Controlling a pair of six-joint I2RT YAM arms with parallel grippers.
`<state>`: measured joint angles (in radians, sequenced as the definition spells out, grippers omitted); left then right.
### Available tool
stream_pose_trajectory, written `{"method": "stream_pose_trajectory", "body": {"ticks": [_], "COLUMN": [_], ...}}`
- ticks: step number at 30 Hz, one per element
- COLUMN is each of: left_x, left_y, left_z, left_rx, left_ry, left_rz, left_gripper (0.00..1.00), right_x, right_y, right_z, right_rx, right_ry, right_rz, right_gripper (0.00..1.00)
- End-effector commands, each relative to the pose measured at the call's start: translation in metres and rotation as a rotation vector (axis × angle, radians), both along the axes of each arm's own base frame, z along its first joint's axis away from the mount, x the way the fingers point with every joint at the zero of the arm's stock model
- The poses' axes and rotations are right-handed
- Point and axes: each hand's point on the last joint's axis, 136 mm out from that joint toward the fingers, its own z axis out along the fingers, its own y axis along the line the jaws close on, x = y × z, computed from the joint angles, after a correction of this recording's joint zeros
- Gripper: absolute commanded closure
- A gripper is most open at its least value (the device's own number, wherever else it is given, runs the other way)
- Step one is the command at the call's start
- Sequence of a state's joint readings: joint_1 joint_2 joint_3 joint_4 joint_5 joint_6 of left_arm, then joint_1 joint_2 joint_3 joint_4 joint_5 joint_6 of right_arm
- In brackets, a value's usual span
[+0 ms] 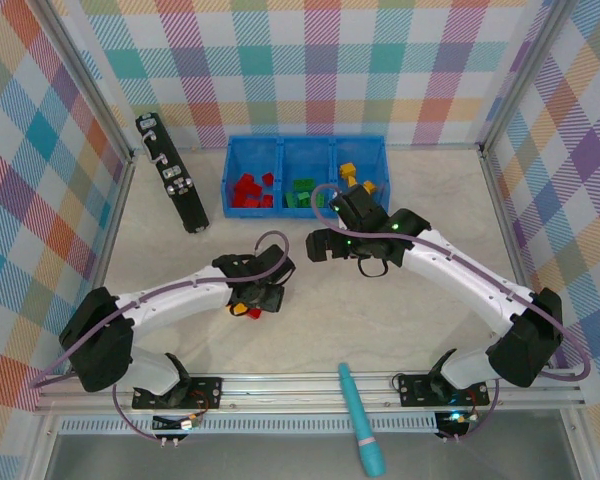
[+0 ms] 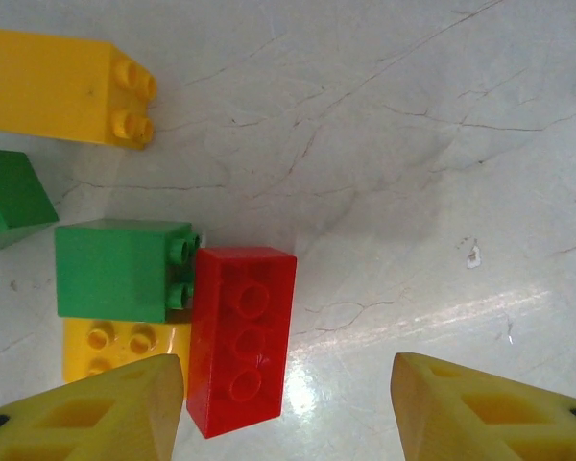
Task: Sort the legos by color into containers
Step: Pick up the lego from the middle-left of the table.
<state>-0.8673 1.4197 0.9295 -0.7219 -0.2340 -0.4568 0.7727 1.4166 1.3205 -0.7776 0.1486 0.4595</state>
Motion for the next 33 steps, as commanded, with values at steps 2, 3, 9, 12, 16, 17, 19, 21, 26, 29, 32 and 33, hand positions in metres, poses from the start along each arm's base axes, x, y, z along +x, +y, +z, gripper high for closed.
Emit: {"method": "stream_pose_trajectory", "body": {"ticks": [2,3,9,12,16,17,19,21,26,29,32,33], "left_x": [0.000,0.001,0.000,-0.001,-0.003,-0.003,-0.004,-0.005,-0.010,-0.012,-0.015,-0.016], "left_y": [0.004,0.005,0.009,0.008,0.009,0.009,0.010,0.010,0.010,0.010,0.010,0.009], "left_z": [-0.014,-0.016,-0.026,-0.033,-0.041,-0.042,-0.045,-0.049,-0.061,-0.068,-0.074,-0.077], "left_rx": [0.037,0.046,0.066,0.069,0.080,0.081,0.087,0.090,0.104,0.105,0.109,0.110], "left_ry": [-0.006,-0.007,0.000,0.015,0.029,0.030,0.037,0.047,0.084,0.103,0.122,0.130], "left_rz": [0.026,0.029,0.041,0.043,0.045,0.045,0.045,0.044,0.049,0.053,0.057,0.056], "left_gripper": [0.41,0.41,0.41,0.41,0.41,0.41,0.41,0.43,0.58,0.60,0.61,0.64], "right_x": [-0.008,-0.009,-0.014,-0.015,-0.015,-0.015,-0.016,-0.016,-0.016,-0.016,-0.015,-0.015], "right_y": [-0.010,-0.012,-0.018,-0.019,-0.020,-0.020,-0.021,-0.021,-0.021,-0.021,-0.021,-0.021], "right_z": [0.003,0.002,-0.004,-0.006,-0.006,-0.006,-0.007,-0.007,-0.008,-0.008,-0.007,-0.007], "right_rx": [0.011,0.007,-0.010,-0.012,-0.014,-0.015,-0.019,-0.017,-0.022,-0.022,-0.023,-0.023], "right_ry": [0.009,0.013,0.032,0.037,0.037,0.037,0.040,0.038,0.041,0.041,0.039,0.037], "right_rz": [-0.025,-0.033,-0.046,-0.049,-0.049,-0.049,-0.051,-0.052,-0.054,-0.052,-0.051,-0.051], "right_gripper": [0.00,0.00,0.00,0.00,0.00,0.00,0.00,0.00,0.00,0.00,0.00,0.00]}}
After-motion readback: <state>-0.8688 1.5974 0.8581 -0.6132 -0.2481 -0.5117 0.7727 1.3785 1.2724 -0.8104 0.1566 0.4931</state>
